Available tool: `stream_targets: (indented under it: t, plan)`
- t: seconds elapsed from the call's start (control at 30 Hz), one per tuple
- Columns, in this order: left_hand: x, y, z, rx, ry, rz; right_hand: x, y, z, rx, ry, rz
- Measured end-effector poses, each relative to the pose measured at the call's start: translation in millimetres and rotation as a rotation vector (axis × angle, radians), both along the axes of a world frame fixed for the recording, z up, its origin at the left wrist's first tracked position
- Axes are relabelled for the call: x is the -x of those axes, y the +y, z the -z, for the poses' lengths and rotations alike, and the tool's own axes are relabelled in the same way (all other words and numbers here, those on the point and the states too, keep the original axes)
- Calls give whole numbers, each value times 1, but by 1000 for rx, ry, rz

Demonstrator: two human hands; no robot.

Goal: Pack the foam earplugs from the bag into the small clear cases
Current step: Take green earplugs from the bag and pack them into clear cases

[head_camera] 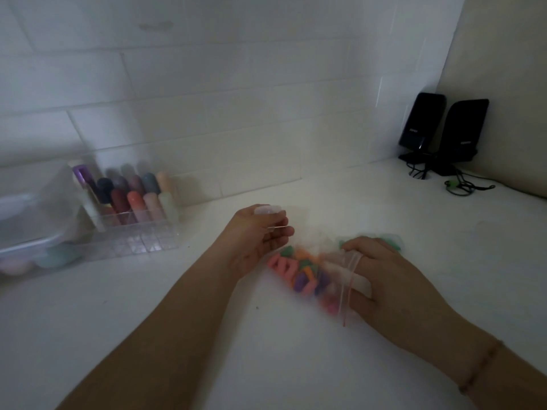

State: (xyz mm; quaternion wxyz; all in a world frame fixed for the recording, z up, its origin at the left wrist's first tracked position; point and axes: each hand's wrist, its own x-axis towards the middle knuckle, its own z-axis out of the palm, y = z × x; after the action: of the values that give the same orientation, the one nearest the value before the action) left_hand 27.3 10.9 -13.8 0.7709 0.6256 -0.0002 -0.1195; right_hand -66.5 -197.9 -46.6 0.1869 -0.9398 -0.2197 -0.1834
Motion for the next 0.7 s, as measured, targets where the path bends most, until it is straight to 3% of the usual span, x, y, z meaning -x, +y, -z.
stream_targets:
  t: [0.07,0.23,0.37,0.43,0.6,0.7]
  plan:
    - [0,0,2,-125,-64,10,1,-2,-4,-12,-60,31]
    - [5,-5,9,-642,-312,72,3,-3,-6,43,-109,78]
    - [10,-10,8,-765,-410,91,9,1,-11,105,-132,51]
    - [13,-12,4,-657,-411,84,9,1,-13,94,-170,55]
    - [11,-6,-1,-5,-197,243,4,-7,-11,146,-165,140]
    - [10,-6,2,171,-58,385,3,-5,-12,78,-190,114]
